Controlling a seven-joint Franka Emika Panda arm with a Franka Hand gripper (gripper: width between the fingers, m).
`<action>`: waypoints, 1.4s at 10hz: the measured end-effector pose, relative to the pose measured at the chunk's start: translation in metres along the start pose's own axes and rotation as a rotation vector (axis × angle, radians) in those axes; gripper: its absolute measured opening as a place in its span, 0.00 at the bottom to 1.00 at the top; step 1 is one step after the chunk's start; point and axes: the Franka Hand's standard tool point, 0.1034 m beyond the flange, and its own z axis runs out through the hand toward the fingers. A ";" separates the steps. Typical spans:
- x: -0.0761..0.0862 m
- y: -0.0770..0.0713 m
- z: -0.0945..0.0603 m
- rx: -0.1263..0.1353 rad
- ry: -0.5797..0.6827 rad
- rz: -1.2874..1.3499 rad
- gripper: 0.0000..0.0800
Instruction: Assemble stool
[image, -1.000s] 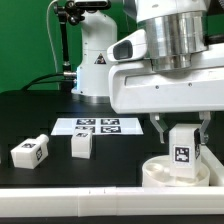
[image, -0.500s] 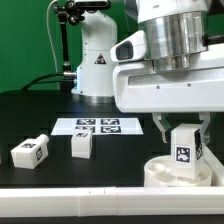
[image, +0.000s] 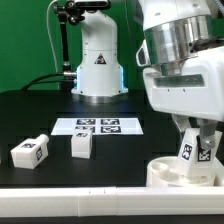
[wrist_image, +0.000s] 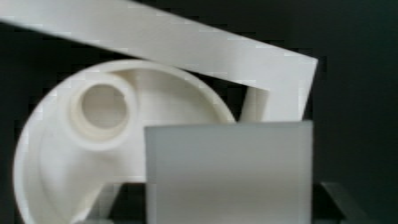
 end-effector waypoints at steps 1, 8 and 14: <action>-0.002 0.000 0.000 0.004 -0.010 0.088 0.43; -0.012 -0.006 -0.007 0.002 -0.045 0.164 0.80; -0.011 -0.008 -0.008 0.014 -0.043 -0.226 0.81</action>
Offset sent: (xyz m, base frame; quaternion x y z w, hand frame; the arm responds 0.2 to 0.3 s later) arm 0.0000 0.0000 0.0000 0.0000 0.0000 0.1296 0.9916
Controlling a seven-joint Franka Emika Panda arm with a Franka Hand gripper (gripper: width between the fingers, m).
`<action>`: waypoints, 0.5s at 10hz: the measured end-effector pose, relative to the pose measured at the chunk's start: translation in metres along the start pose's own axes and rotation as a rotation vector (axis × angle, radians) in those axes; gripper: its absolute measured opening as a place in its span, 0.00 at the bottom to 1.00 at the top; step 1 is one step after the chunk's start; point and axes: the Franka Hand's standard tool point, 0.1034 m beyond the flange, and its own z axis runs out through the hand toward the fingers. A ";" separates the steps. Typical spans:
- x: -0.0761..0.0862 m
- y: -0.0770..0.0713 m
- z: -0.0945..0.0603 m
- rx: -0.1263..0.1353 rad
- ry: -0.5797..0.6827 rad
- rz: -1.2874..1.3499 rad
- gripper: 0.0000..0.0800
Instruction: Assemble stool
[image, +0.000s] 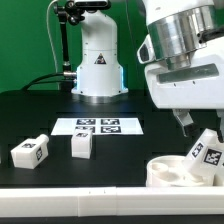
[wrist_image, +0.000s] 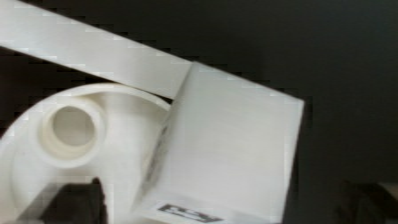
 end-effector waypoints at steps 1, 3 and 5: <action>-0.002 0.000 0.001 -0.015 0.015 -0.193 0.81; -0.009 -0.003 0.000 -0.035 0.032 -0.431 0.81; -0.014 -0.008 -0.004 -0.044 0.029 -0.638 0.81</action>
Offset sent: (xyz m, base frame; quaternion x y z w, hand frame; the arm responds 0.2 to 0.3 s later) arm 0.0007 0.0145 0.0160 -0.0318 -0.0047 -0.3103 0.9501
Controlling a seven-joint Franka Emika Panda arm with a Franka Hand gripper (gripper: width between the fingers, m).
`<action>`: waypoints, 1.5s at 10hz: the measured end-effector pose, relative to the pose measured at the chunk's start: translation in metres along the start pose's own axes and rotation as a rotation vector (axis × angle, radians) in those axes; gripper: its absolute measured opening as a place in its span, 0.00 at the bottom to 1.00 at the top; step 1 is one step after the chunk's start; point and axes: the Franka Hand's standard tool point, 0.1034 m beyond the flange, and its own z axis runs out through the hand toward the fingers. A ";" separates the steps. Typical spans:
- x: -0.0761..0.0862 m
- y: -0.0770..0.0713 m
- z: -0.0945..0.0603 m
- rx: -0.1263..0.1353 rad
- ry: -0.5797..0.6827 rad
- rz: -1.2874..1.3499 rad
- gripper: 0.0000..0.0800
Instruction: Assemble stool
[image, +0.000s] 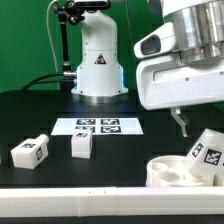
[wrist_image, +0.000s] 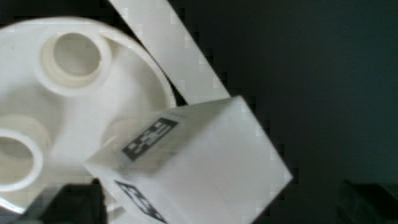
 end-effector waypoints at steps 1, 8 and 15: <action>0.000 0.001 0.001 -0.001 0.000 -0.075 0.81; 0.003 -0.001 0.001 -0.048 0.069 -0.839 0.81; 0.006 0.002 0.002 -0.096 0.070 -1.276 0.81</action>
Offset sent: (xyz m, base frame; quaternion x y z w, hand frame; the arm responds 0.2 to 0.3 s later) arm 0.0000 0.0000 0.0000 0.0000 0.0000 -0.1296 0.9916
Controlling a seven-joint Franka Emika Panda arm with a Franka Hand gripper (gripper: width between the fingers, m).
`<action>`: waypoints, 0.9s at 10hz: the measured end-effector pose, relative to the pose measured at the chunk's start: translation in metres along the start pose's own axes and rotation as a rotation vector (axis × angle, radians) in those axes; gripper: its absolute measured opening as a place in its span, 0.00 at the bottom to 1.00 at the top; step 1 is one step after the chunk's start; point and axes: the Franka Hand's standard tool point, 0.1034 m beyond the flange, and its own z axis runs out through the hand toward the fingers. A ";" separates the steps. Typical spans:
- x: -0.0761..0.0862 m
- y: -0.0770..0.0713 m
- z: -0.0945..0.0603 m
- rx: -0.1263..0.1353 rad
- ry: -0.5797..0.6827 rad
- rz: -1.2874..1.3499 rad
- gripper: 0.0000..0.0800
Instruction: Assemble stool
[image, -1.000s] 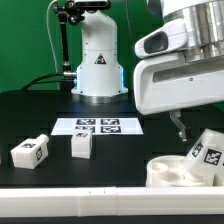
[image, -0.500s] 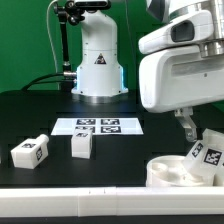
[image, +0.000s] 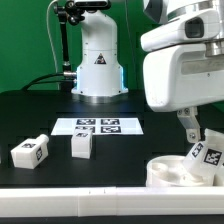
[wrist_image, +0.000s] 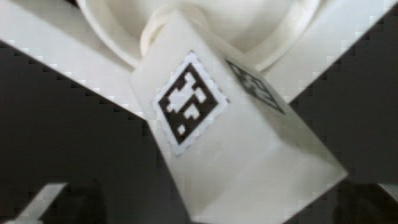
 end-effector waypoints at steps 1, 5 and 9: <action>0.001 -0.001 0.000 -0.008 -0.005 -0.069 0.81; 0.003 -0.005 -0.001 -0.034 -0.038 -0.466 0.81; -0.005 -0.007 0.012 -0.037 -0.077 -0.816 0.81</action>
Offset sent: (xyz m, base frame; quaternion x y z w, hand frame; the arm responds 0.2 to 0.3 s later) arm -0.0078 0.0100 0.0083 0.0026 -0.0241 -0.1786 0.9836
